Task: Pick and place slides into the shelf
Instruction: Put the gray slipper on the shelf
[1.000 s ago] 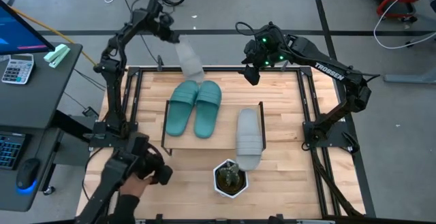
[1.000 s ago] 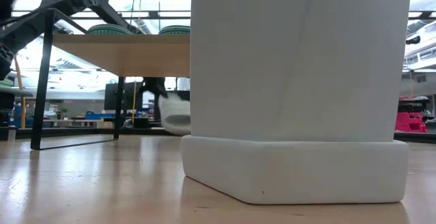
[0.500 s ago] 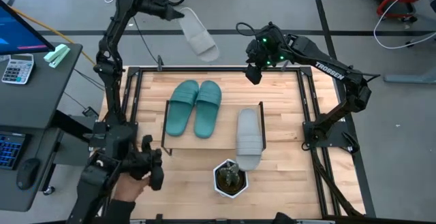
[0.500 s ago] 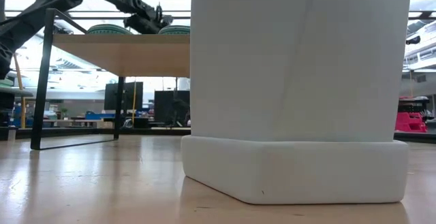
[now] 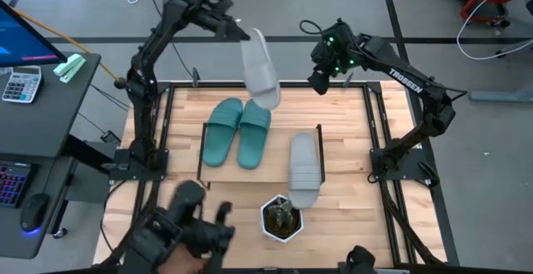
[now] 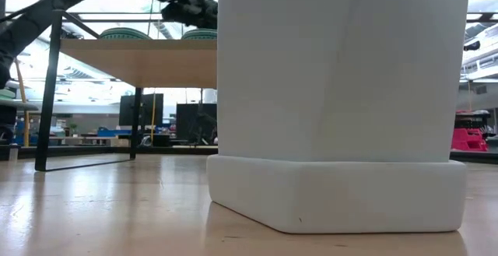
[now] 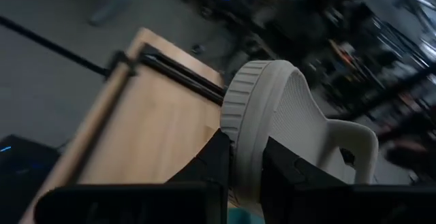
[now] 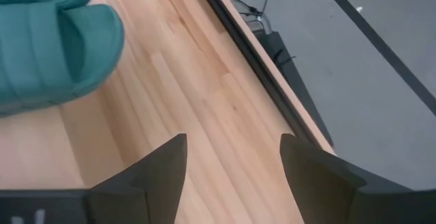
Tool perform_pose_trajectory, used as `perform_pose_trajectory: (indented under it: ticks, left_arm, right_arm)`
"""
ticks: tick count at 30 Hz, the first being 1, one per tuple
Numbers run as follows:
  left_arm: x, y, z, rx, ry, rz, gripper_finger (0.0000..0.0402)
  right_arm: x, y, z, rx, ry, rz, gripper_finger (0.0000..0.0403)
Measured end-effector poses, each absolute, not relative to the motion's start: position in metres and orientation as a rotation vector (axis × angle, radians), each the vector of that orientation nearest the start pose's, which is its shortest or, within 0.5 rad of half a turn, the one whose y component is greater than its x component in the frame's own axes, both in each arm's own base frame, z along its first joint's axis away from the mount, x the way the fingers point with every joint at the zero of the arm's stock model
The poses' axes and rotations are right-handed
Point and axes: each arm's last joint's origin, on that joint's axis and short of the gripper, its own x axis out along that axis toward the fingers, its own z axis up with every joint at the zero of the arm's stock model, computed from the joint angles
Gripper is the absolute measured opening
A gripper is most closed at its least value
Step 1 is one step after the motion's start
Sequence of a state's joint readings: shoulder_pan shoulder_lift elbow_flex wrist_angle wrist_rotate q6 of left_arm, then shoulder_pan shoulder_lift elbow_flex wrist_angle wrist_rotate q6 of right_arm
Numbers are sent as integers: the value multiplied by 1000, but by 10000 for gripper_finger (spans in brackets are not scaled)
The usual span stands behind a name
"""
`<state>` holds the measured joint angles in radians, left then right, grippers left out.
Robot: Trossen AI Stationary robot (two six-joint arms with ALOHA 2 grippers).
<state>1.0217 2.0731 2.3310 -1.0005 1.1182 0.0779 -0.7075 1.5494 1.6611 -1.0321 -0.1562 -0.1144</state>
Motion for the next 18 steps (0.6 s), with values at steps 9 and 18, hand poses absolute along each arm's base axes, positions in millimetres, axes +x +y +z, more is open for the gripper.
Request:
perform_pose_trajectory:
  ticks: [9,18]
  left_arm:
    - [302,294,394,-582,458,-307,52]
    - [340,239,384,-555,666,-296,51]
  right_arm:
    - [224,-211,376,290,894,-486,242]
    - [217,-218,376,292,886,-478,242]
